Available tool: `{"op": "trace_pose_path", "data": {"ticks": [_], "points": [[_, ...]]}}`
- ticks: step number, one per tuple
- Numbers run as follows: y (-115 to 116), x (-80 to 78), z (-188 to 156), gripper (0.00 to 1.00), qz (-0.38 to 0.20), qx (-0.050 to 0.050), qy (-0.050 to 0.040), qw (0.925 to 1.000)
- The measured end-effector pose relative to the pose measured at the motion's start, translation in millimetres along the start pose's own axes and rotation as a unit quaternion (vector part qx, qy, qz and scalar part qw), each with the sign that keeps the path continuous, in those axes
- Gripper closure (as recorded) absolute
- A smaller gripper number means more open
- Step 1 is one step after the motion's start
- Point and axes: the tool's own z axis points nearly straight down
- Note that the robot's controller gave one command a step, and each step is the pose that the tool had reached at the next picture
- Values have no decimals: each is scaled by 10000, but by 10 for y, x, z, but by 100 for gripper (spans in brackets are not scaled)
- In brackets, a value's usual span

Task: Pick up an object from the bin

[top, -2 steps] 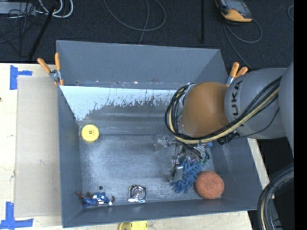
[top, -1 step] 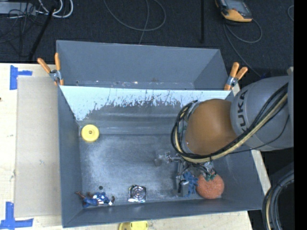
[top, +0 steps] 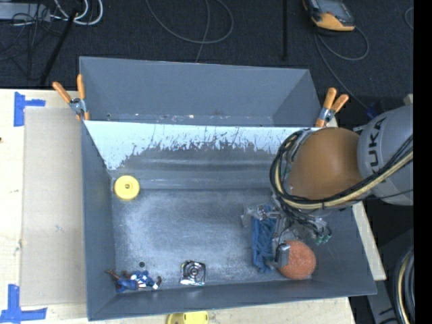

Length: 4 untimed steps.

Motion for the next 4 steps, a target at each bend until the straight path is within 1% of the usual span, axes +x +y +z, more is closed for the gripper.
{"op": "trace_pose_path", "data": {"ticks": [1,2,3,4], "points": [[-395,293,-121,0,-218,17,-13,9998],[-584,-39,189,100,-357,12,30,9994],[-587,-38,189,100,-351,10,28,9994],[-652,324,-1371,100,-553,33,-35,9985]]}}
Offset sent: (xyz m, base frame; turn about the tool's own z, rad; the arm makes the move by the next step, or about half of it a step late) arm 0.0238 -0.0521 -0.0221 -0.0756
